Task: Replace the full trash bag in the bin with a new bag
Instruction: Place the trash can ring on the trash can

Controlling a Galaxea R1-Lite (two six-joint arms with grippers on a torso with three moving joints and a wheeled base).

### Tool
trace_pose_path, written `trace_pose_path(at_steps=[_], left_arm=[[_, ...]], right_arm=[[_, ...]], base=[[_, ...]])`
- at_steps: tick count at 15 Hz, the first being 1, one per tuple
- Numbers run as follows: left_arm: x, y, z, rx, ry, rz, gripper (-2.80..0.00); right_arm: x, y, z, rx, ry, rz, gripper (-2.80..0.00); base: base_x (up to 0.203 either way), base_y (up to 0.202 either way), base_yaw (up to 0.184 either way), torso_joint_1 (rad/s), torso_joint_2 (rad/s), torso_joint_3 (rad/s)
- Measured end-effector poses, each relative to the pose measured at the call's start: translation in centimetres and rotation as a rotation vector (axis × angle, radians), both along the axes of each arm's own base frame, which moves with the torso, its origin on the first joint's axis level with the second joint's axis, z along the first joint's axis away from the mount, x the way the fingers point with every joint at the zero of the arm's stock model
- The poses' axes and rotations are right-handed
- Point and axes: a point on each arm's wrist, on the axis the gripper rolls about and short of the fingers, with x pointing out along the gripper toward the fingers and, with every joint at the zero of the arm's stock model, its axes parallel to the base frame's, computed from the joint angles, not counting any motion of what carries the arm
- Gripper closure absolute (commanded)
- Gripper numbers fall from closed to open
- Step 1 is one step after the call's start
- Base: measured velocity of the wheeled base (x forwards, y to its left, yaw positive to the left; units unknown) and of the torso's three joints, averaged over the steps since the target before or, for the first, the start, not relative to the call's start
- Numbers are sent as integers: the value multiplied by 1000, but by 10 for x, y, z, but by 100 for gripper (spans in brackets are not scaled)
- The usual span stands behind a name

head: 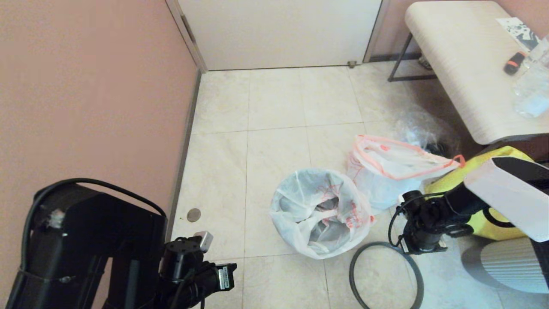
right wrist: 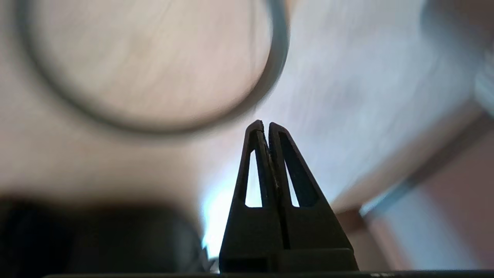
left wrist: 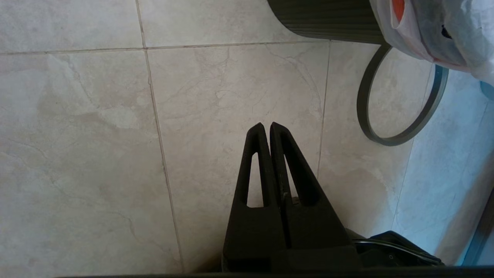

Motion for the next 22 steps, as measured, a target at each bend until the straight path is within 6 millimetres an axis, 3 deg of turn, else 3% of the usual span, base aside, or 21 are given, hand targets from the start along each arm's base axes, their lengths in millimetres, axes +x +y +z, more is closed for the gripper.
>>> trace_pose_path(at_steps=[3, 4, 8, 13, 15, 16, 18, 22], left_arm=[[-1, 0, -1, 3, 7, -4, 0], [-2, 0, -1, 4, 9, -4, 0], [-3, 0, -1, 6, 11, -4, 0], [-3, 1, -2, 17, 10, -8, 0], [-3, 1, -3, 23, 11, -11, 0], [-3, 1, -3, 24, 12, -11, 0], [-3, 1, -4, 25, 13, -9, 0], [-3, 1, -3, 24, 12, -9, 0]], right_arm=[[21, -21, -45, -30, 11, 32, 0], [23, -25, -58, -41, 34, 61, -280], [34, -33, -90, -74, 66, 130, -280], [50, -36, -111, -104, 61, 201, -280], [58, -47, -118, -134, 65, 257, -280], [61, -52, -121, -145, 63, 274, 0], [69, -60, -131, -164, 70, 322, 0], [63, -65, -147, -159, 153, 363, 0]], base=[[0, 0, 0, 0, 0, 0], [0, 0, 0, 0, 0, 0], [0, 0, 0, 0, 0, 0], [0, 0, 0, 0, 0, 0], [0, 0, 0, 0, 0, 0], [0, 0, 0, 0, 0, 0], [0, 0, 0, 0, 0, 0], [0, 0, 0, 0, 0, 0]])
